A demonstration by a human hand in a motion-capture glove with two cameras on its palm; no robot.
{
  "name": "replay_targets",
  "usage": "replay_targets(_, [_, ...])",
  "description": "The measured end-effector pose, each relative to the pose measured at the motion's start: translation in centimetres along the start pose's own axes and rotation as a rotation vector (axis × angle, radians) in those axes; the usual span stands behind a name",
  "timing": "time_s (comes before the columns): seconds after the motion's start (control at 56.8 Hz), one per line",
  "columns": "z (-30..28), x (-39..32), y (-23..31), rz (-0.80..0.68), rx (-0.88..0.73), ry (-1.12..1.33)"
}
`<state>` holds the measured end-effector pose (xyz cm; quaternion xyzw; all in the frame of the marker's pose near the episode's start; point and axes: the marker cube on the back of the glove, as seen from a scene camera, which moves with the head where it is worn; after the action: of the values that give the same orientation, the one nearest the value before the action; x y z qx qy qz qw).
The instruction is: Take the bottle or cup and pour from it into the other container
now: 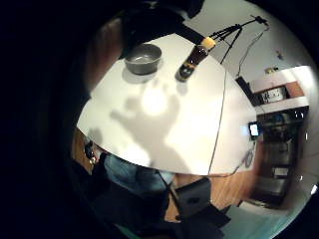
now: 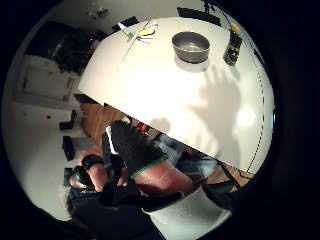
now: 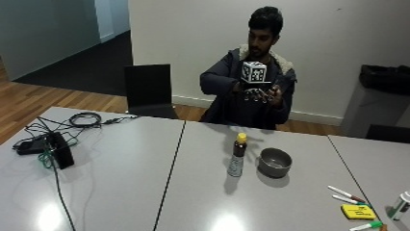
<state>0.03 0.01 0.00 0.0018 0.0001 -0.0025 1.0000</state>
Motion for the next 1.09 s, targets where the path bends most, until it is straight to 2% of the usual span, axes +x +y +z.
replay_targets(0.687, [-0.3,1.8,-0.6,-0.019,0.016,0.005])
replay_targets(0.811, [0.3,3.1,0.4,0.058,0.008,-0.006])
replay_targets(0.934, [1.5,7.0,-1.3,0.145,0.032,-0.038])
replay_targets(1.022, [2.6,10.2,-5.2,0.446,0.261,-0.083])
replay_targets(1.057, [3.1,11.6,-5.5,0.432,0.274,-0.114])
replay_targets(1.092, [3.8,13.3,-6.7,0.430,0.380,-0.133])
